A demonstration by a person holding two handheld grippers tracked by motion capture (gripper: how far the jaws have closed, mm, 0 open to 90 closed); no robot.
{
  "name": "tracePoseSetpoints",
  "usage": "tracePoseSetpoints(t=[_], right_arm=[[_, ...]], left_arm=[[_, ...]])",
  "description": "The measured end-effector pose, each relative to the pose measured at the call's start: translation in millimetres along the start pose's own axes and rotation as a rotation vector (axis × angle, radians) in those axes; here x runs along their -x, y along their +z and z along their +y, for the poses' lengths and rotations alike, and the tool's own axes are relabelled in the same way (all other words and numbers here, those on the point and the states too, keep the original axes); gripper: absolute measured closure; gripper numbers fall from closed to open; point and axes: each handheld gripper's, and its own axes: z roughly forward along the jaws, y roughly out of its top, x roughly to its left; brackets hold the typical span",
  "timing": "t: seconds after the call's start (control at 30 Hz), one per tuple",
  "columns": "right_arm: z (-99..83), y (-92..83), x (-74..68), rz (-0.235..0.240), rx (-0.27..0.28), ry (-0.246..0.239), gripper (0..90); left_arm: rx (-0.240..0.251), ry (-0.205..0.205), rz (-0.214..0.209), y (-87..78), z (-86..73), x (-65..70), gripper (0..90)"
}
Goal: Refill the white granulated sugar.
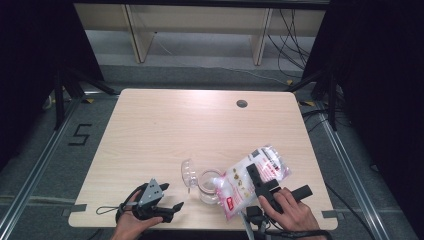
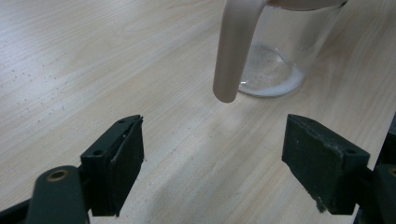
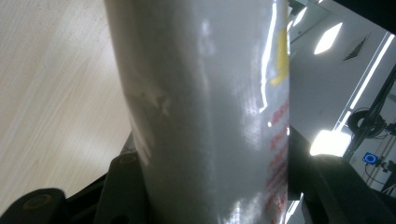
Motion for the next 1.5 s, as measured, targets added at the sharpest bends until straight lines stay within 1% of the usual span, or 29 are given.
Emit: tracePoseSetpoints(t=[0.07, 0.1, 0.17, 0.2, 0.23, 0.27, 0.3, 0.33, 0.43, 0.53, 0.57, 0.63, 0.67, 0.73, 0.77, 0.8, 0.83, 0.9, 0.93, 1.0, 1.13, 1.17, 1.2, 1.23, 1.27, 1.3, 1.37, 1.4, 1.5], right_arm=[[-0.4, 0.3, -0.8, 0.0, 0.003, 0.004, 51.9], [-0.5, 0.1, -2.0, -0.002, 0.001, 0.011, 51.9], [-0.8, 0.4, -2.1, -0.003, 0.008, 0.01, 52.0], [-1.9, 0.2, -4.2, 0.008, 0.003, 0.044, 52.1], [-2.0, 0.3, -2.8, 0.006, 0.005, 0.025, 52.1], [-2.1, 0.1, -3.5, 0.004, 0.003, 0.037, 52.1], [-2.4, 0.0, -3.8, 0.003, 0.003, 0.04, 52.2], [-2.6, 0.1, -3.6, 0.003, 0.006, 0.037, 52.2], [-2.5, -0.3, -3.1, 0.004, 0.005, 0.032, 52.3], [-2.3, -0.6, -3.0, -0.004, 0.012, 0.05, 52.2], [-2.3, -1.2, -0.5, -0.006, 0.013, 0.031, 52.2], [-2.3, -0.9, -0.6, -0.01, 0.014, 0.037, 52.3], [-1.8, -0.4, 0.9, -0.009, 0.019, 0.02, 52.4], [-1.6, -0.3, 0.0, -0.004, 0.011, 0.039, 52.5], [-1.2, 0.5, 0.4, -0.005, 0.014, 0.032, 52.5], [-0.6, 1.1, -0.7, -0.006, 0.014, 0.049, 52.6], [-0.5, 1.6, -0.7, -0.006, 0.013, 0.044, 52.7], [-0.4, 2.5, -0.2, -0.007, 0.018, 0.038, 52.7], [-0.4, 2.8, -3.3, -0.005, 0.008, 0.085, 52.8], [-0.6, 3.9, -0.2, -0.003, 0.014, 0.048, 52.8], [-3.1, 5.3, -0.2, 0.001, 0.011, 0.05, 52.9], [-3.8, 4.9, -3.3, 0.003, -0.001, 0.091, 52.9], [-3.8, 4.9, -3.3, 0.003, -0.001, 0.091, 52.9], [-5.7, 5.3, -1.8, 0.002, 0.001, 0.067, 53.1], [-6.8, 5.3, -1.4, 0.004, 0.0, 0.057, 53.1], [-7.7, 5.1, -2.6, 0.003, -0.006, 0.071, 53.1], [-8.9, 5.2, -2.5, -0.002, -0.002, 0.063, 53.2], [-10.5, 4.2, -3.9, 0.005, -0.014, 0.081, 53.4], [-12.2, 2.9, -3.3, 0.005, -0.019, 0.072, 53.5]], left_arm=[[-0.002, 0.001, 0.005, -0.6, 0.1, -0.3, 20.4], [0.013, -0.014, -0.002, 0.1, 0.0, 0.8, 20.4], [0.006, -0.006, -0.001, -0.4, 0.0, 0.2, 20.4], [0.006, -0.007, -0.002, -0.1, 0.0, 0.3, 20.5], [0.006, -0.007, -0.002, -0.1, 0.0, 0.3, 20.4], [-0.008, 0.009, 0.005, -0.7, 0.2, -0.8, 20.4], [-0.007, 0.008, 0.005, -0.7, 0.2, -0.8, 20.4], [0.013, -0.015, -0.003, 0.2, 0.0, 0.9, 20.4], [0.006, -0.012, -0.003, 0.0, -0.2, 0.3, 20.4], [0.015, -0.015, -0.002, 1.3, -0.6, 0.7, 20.4], [0.003, -0.004, -0.001, 0.0, 0.1, 0.1, 20.4], [0.001, -0.002, 0.001, -0.2, 0.1, -0.1, 20.5], [0.005, -0.008, -0.003, 0.0, -0.1, 0.3, 20.4], [0.006, -0.009, -0.003, 0.2, -0.1, 0.5, 20.4], [0.006, -0.008, -0.003, 0.3, 0.0, 0.5, 20.4], [0.002, -0.007, -0.002, 0.3, 0.0, 0.4, 20.4], [-0.009, 0.006, 0.0, -0.4, 0.1, -0.5, 20.4], [-0.01, 0.006, 0.0, -0.5, 0.0, -0.6, 20.4], [0.006, -0.009, -0.004, 0.2, 0.0, 0.5, 20.4], [0.005, -0.007, -0.003, -0.1, 0.0, 0.2, 20.4], [0.014, -0.015, -0.004, -0.1, 0.1, 0.8, 20.4], [0.014, -0.016, -0.005, -0.1, 0.1, 0.8, 20.4], [0.014, -0.016, -0.005, -0.1, 0.1, 0.8, 20.4], [0.013, -0.015, -0.004, -0.1, 0.1, 0.8, 20.4], [-0.009, 0.009, 0.005, -1.2, 0.2, -1.0, 20.4], [-0.009, 0.009, 0.005, -1.2, 0.2, -1.0, 20.4], [-0.007, 0.007, 0.004, -1.1, 0.2, -0.8, 20.4], [0.004, -0.006, -0.001, -0.6, 0.1, 0.1, 20.4], [0.005, -0.012, -0.004, -0.3, -0.2, 0.3, 20.4]])
